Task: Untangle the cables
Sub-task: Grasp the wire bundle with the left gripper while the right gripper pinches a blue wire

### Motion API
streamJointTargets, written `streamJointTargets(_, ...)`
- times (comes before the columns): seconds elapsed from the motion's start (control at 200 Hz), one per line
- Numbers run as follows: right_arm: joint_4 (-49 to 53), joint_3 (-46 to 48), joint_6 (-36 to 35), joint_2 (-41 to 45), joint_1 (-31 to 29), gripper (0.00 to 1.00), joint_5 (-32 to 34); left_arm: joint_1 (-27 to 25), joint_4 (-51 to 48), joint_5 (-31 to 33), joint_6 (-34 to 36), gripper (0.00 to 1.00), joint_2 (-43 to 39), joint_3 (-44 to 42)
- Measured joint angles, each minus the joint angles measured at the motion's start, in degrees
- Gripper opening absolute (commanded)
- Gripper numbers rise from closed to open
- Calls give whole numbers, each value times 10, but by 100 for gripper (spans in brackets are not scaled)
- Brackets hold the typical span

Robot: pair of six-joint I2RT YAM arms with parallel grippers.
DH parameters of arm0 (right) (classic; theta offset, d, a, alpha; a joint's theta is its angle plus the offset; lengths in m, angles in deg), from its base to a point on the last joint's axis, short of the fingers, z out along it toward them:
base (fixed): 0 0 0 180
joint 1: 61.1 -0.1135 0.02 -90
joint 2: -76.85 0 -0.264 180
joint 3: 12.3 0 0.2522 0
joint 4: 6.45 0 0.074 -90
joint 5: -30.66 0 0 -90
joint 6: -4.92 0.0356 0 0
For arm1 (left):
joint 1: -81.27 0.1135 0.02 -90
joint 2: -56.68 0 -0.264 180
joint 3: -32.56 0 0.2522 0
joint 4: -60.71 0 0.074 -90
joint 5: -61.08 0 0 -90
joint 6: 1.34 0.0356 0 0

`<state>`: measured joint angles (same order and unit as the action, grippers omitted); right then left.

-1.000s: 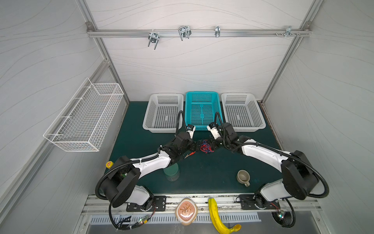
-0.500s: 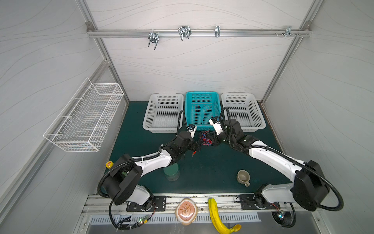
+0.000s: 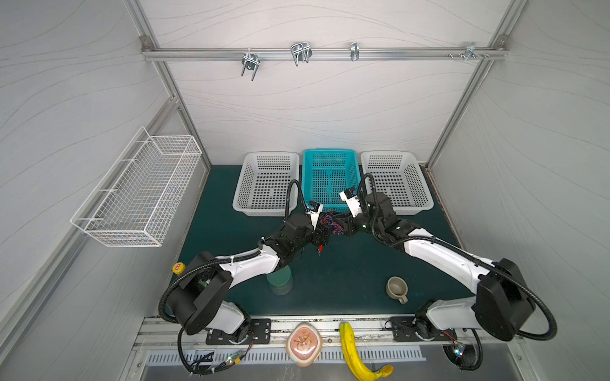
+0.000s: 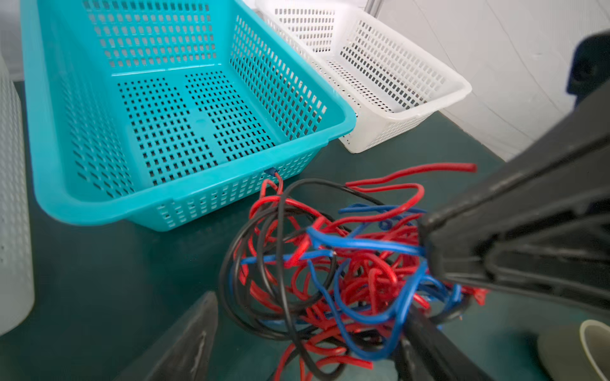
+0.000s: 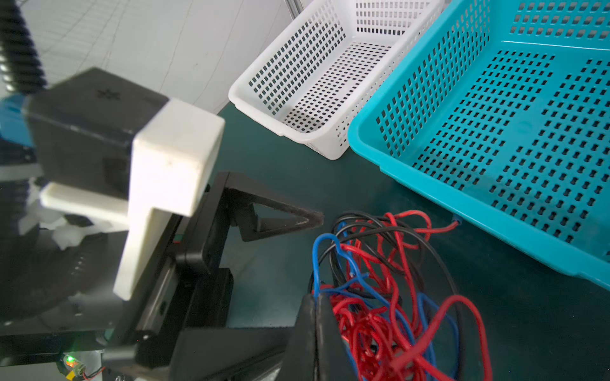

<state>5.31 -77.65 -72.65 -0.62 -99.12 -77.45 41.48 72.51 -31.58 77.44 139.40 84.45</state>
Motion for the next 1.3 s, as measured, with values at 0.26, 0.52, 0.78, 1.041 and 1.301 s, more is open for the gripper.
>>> streamJointTargets(0.26,-18,0,24,30,0,0,6,-1,14,3,-12,0,17,2)
streamJointTargets(0.52,-12,12,32,94,0,0,101,-1,2,26,-10,0,21,9)
streamJointTargets(0.78,38,30,26,136,0,0,230,-2,-44,77,-8,0,12,13)
streamJointTargets(1.041,90,41,22,204,40,0,305,-4,-63,127,1,0,-9,13)
streamJointTargets(1.301,148,60,26,279,105,0,351,-4,-88,152,2,0,-10,13)
